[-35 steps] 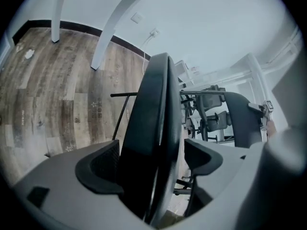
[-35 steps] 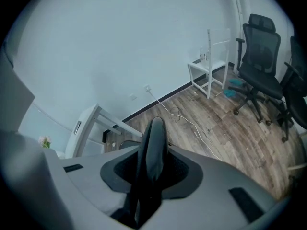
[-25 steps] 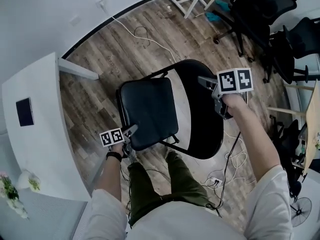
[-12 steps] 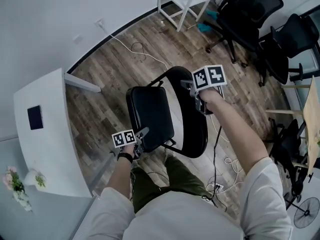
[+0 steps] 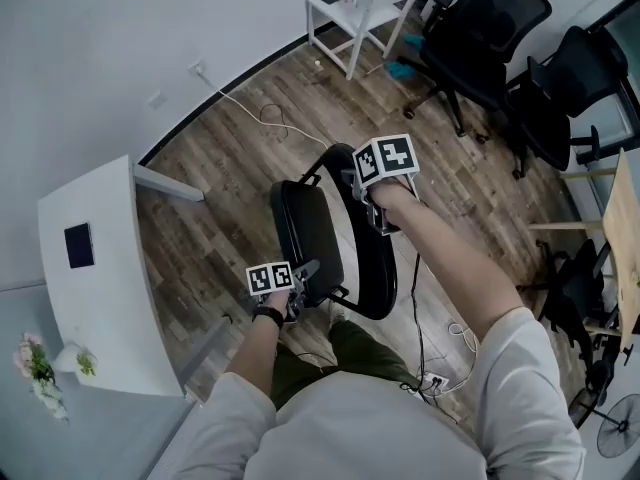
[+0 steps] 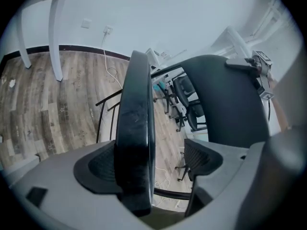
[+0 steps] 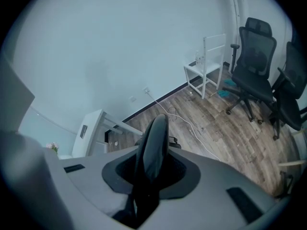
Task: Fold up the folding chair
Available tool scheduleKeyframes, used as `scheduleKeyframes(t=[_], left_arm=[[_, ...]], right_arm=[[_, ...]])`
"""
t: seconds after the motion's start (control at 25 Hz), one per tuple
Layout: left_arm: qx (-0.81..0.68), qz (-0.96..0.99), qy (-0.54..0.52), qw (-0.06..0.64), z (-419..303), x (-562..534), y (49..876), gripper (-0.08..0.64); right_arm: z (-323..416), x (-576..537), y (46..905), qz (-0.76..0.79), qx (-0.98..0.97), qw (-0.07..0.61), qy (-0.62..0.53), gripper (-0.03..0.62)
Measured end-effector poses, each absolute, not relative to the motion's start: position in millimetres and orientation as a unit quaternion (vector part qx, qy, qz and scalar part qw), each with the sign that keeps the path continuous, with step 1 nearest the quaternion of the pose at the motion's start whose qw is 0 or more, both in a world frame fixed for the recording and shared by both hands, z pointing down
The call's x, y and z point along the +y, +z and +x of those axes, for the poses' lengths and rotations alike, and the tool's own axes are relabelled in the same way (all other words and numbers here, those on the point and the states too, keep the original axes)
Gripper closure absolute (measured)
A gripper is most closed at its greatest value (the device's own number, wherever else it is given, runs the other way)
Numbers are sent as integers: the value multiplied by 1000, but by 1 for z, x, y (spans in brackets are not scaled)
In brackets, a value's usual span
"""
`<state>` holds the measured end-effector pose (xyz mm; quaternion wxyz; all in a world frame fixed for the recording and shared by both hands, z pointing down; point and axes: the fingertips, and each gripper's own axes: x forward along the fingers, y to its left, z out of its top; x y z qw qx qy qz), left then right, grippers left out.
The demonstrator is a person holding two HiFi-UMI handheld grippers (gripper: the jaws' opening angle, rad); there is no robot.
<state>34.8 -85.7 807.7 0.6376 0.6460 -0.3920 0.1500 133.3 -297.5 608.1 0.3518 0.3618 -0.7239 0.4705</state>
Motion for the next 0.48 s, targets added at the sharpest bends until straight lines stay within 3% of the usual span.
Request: scheduleKeyframes(t=[0.48], left_arm=[[-253,704,202,632,103,-85,780,135]], right_arm=[[132,-297,597,370,-716,353,475,491]])
